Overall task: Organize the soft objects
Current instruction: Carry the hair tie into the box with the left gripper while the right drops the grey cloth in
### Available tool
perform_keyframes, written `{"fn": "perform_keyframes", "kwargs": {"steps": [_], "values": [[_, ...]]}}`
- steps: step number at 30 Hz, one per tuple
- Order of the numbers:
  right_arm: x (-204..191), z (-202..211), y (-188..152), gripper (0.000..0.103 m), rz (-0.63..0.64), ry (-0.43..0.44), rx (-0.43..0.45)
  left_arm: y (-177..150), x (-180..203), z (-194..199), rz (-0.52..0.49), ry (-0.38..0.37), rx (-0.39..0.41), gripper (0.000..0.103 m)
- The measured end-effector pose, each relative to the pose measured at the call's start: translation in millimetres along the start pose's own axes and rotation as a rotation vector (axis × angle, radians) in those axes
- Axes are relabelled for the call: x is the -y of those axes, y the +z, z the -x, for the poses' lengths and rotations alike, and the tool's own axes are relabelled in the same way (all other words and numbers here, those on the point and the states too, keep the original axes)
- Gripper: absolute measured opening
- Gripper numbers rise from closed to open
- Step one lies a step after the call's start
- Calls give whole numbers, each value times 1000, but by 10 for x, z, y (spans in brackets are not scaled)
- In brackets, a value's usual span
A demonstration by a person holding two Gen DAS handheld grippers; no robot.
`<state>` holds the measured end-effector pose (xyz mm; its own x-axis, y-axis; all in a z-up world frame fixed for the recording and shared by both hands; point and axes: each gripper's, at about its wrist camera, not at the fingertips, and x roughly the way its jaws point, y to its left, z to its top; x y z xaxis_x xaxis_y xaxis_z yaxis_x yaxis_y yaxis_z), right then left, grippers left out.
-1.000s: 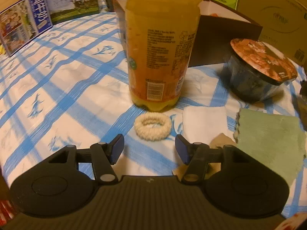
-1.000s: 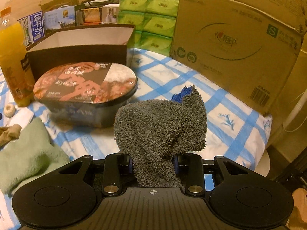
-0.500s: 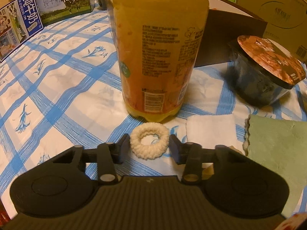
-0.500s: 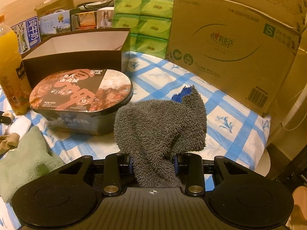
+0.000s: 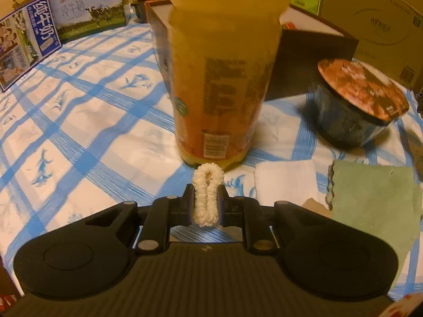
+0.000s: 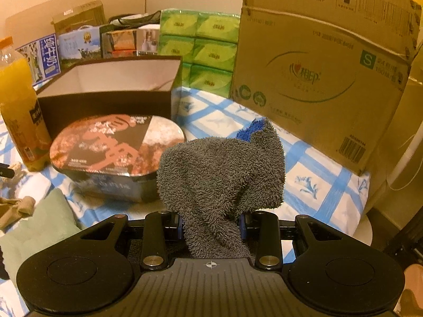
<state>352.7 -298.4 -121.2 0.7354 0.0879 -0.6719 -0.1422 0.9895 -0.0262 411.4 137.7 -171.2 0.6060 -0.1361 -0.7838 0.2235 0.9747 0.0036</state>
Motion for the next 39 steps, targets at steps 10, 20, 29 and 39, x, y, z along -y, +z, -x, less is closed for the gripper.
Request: {"fn": "perform_keyframes", "kwargs": {"steps": [10,20,29,39], "values": [[-84,106,323,37,47,45,76,111,-400,420,24,76,67,16],[-347,-62,1037,36,134,169,197,827,-804,574,6,133,183,16],[-800,-552,1829,36,178,290,286,1694,-921,332,-52,91,275,16],[-1376,-1446,2352,36,213,380,234,2312,-725,-324,-144,-17,242,16]]}}
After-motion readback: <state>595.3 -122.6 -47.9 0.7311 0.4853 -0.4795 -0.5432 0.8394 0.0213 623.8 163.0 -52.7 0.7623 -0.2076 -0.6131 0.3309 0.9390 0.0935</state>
